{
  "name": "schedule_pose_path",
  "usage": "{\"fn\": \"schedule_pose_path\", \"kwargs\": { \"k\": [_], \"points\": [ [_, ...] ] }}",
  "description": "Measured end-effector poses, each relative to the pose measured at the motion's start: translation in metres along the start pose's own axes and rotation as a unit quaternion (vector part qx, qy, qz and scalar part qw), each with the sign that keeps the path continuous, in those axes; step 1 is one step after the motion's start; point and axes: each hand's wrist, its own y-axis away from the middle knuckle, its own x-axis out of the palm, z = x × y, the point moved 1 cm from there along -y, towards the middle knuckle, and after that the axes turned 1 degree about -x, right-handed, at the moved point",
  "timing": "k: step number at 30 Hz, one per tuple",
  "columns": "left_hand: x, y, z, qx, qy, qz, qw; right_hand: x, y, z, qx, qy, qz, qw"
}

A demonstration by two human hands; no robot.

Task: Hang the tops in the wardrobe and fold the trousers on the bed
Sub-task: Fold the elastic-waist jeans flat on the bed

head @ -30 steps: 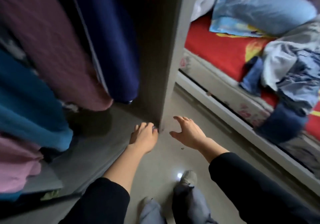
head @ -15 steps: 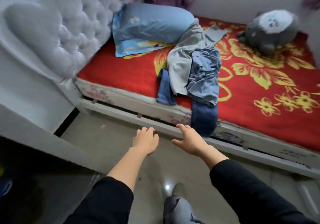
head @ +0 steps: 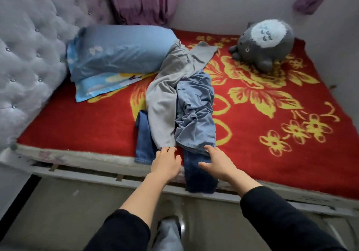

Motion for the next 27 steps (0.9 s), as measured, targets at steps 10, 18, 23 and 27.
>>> {"fn": "schedule_pose_path", "kwargs": {
  "k": [10, 18, 23, 27],
  "points": [
    [-0.019, -0.244, -0.021, -0.01, 0.016, 0.053, 0.998, -0.045, -0.222, -0.014, 0.058, -0.028, 0.032, 0.997],
    [0.004, -0.393, -0.029, -0.074, 0.101, 0.036, 0.991, -0.05, -0.326, -0.049, 0.102, -0.036, 0.063, 0.992],
    [0.024, -0.439, -0.048, -0.136, 0.101, -0.042, 0.985, -0.055, -0.371, -0.073, 0.119, -0.054, 0.056, 0.99],
    [0.031, -0.455, -0.051, -0.06, 0.115, -0.071, 0.989, -0.068, -0.405, -0.076, 0.138, -0.143, 0.011, 0.98]
  ]
}}
